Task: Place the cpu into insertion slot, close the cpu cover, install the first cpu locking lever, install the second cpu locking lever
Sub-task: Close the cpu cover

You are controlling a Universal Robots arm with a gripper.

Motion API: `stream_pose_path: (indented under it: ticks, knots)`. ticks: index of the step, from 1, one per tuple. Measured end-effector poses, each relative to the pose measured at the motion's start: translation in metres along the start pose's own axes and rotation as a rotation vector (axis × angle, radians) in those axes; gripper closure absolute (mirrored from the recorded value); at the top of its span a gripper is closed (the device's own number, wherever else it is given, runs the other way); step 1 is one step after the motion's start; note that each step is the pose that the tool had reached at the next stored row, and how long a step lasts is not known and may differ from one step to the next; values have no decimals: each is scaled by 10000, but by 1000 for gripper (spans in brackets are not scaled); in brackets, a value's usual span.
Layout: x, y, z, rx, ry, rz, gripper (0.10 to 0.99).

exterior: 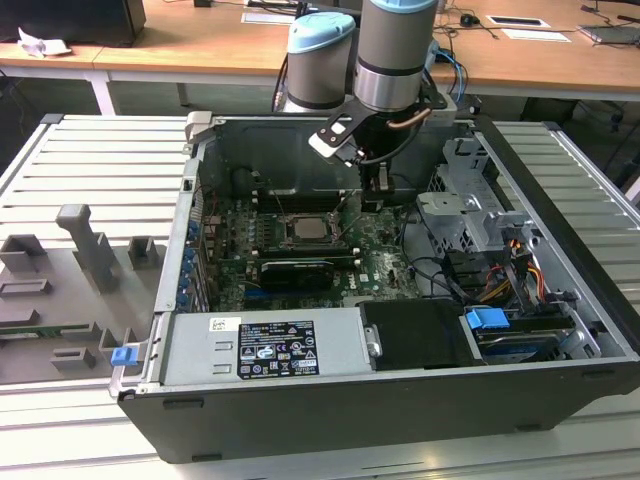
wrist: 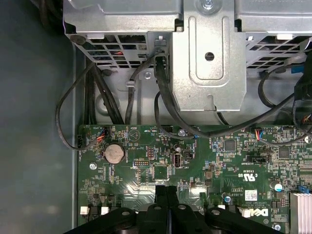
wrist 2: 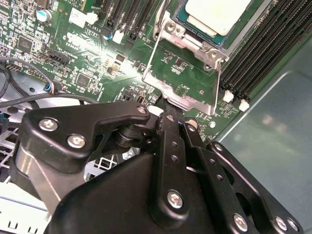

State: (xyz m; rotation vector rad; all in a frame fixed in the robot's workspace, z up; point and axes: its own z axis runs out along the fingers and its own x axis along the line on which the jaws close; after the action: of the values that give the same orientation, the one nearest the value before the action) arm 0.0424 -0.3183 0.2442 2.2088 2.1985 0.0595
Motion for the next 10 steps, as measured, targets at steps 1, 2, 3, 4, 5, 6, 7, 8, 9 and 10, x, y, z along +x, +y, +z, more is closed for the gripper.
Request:
stream_pose_path:
  ticks: [1, 2, 3, 4, 5, 6, 7, 8, 9, 10]
  knots:
    - [0, -2, 0, 0, 0, 0, 980]
    - [0, -4, 0, 0, 0, 0, 980]
    - [0, -6, 0, -1, 0, 0, 980]
    - [0, -8, 0, 0, 0, 0, 980]
    - [0, -12, 0, -1, 0, 0, 980]
    - [0, -21, -1, 0, 0, 0, 980]
    - [0, -33, -1, -1, 0, 0, 980]
    - [0, -41, -2, 0, 0, 0, 980]
    - [0, -46, -2, 0, 0, 0, 980]
    - [0, -54, -2, 0, 0, 0, 980]
